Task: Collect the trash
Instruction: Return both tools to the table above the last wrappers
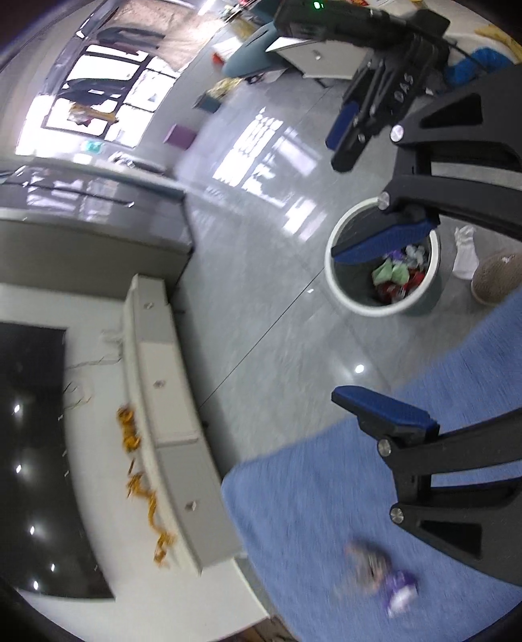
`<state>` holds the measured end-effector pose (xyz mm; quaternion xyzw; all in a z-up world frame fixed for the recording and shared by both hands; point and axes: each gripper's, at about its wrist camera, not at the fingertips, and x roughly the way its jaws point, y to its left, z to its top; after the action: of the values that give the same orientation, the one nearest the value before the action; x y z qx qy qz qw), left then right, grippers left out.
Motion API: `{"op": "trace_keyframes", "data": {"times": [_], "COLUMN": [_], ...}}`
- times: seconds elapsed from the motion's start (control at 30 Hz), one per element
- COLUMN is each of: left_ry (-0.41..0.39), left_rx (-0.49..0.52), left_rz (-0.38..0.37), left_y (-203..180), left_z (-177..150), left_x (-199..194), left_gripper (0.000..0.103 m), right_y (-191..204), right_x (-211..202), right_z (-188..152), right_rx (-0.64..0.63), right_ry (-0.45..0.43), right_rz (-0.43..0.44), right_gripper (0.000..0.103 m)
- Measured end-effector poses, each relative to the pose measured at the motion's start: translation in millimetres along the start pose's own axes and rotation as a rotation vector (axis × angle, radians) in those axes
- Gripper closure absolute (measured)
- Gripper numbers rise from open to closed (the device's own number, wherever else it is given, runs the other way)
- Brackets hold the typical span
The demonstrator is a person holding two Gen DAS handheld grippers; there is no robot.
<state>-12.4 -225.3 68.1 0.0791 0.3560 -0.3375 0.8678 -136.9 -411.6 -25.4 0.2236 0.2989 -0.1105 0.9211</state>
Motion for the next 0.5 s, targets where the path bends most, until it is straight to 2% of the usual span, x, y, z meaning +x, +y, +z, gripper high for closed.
{"op": "trace_keyframes", "data": {"times": [0.23, 0.37, 0.5], "left_ry": [-0.105, -0.138, -0.159], "left_rx": [-0.105, -0.182, -0.269], "left_rz": [0.120, 0.199, 0.224], "left_y": [61.4, 107.2, 152.4], "left_z": [-9.4, -23.4, -44.4], "left_x": [-71.5, -102.8, -131.6], "left_gripper": [0.036, 0.036, 0.036], "right_y": [73.1, 113.3, 147.1], "right_x": [-44.5, -59.9, -67.9], "right_z": [11.1, 9.6, 7.4], "right_rx": [-0.131, -0.196, -0.249], "right_ry": [-0.094, -0.122, -0.137], "right_rz": [0.040, 0.072, 0.100], "right_gripper": [0.034, 0.033, 0.033]}}
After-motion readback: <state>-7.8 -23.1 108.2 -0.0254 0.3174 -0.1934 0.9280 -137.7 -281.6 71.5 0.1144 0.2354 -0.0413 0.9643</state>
